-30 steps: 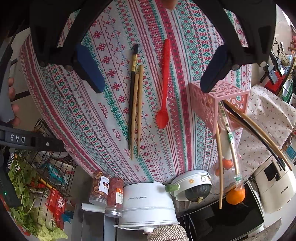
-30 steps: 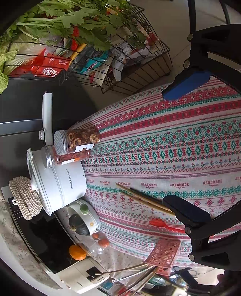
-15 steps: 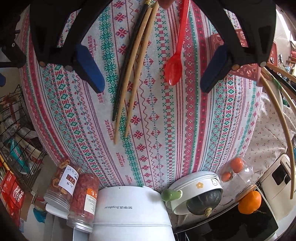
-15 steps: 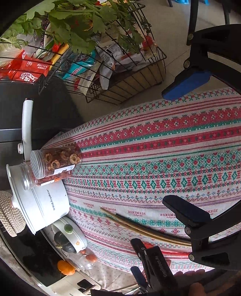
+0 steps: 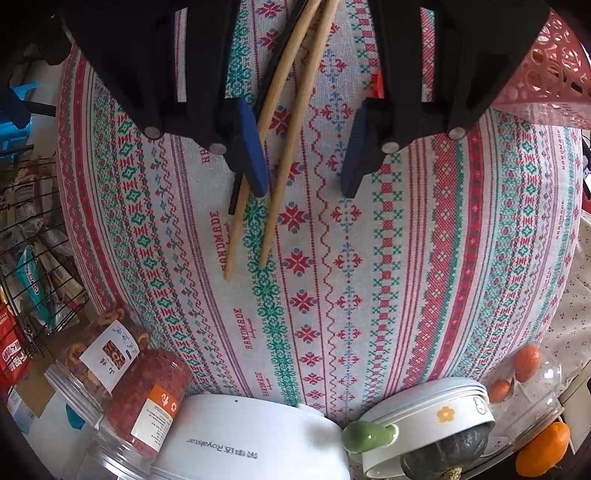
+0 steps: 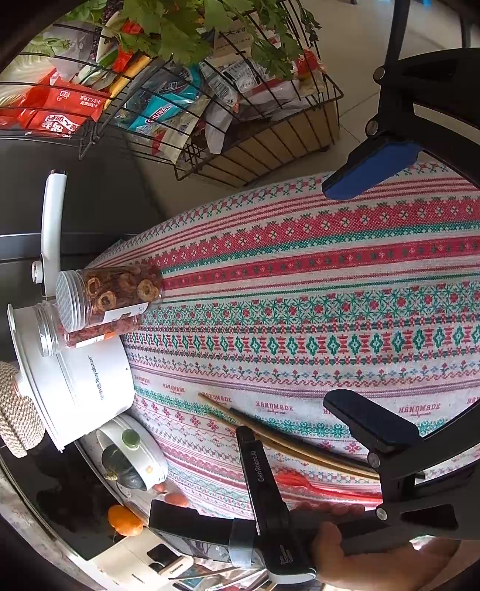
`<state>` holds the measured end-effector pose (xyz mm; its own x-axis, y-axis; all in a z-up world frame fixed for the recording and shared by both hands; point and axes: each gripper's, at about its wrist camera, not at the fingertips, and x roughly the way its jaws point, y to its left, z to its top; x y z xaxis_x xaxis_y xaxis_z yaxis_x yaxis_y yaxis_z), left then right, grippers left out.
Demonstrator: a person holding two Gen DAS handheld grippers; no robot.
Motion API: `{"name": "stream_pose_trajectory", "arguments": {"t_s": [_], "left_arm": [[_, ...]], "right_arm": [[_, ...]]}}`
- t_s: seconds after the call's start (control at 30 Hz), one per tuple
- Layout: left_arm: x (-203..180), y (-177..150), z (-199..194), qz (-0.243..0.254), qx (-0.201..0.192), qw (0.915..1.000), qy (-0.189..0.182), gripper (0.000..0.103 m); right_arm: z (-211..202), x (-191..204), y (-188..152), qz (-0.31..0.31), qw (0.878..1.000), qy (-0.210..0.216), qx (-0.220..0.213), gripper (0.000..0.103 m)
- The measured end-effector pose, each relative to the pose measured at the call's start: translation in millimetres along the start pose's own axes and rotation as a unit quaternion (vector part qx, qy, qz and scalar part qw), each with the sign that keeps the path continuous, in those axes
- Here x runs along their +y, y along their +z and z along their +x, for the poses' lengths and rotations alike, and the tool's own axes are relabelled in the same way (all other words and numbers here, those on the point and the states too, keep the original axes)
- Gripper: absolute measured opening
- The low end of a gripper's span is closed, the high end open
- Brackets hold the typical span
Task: Organize utensils
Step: 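Lift the chopsticks with the left tool while the right tool moves toward the red spoon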
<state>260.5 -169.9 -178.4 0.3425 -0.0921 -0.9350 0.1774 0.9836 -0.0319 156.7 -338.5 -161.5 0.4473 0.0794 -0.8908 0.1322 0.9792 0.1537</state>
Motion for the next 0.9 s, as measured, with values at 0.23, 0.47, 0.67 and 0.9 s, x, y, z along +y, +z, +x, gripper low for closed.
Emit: {"name": "stream_pose_trajectory", "arguments": {"t_s": [0.23, 0.47, 0.67, 0.9], "left_arm": [[-13, 9, 10, 0.025, 0.012, 0.9996, 0.003, 0.043], [-3, 5, 6, 0.031, 0.023, 0.9989, -0.027, 0.008], [4, -15, -29, 0.044, -0.008, 0.9977, -0.051, 0.007], [25, -49, -95, 0.074, -0.061, 0.9917, -0.085, 0.007]], "right_arm": [[6, 2, 2, -0.002, 1.000, -0.001, 0.007, 0.103], [5, 7, -1, 0.001, 1.000, 0.002, 0.011, 0.103], [-4, 19, -6, -0.015, 1.000, -0.005, -0.002, 0.103], [-3, 27, -10, -0.017, 1.000, -0.001, 0.008, 0.103]]}}
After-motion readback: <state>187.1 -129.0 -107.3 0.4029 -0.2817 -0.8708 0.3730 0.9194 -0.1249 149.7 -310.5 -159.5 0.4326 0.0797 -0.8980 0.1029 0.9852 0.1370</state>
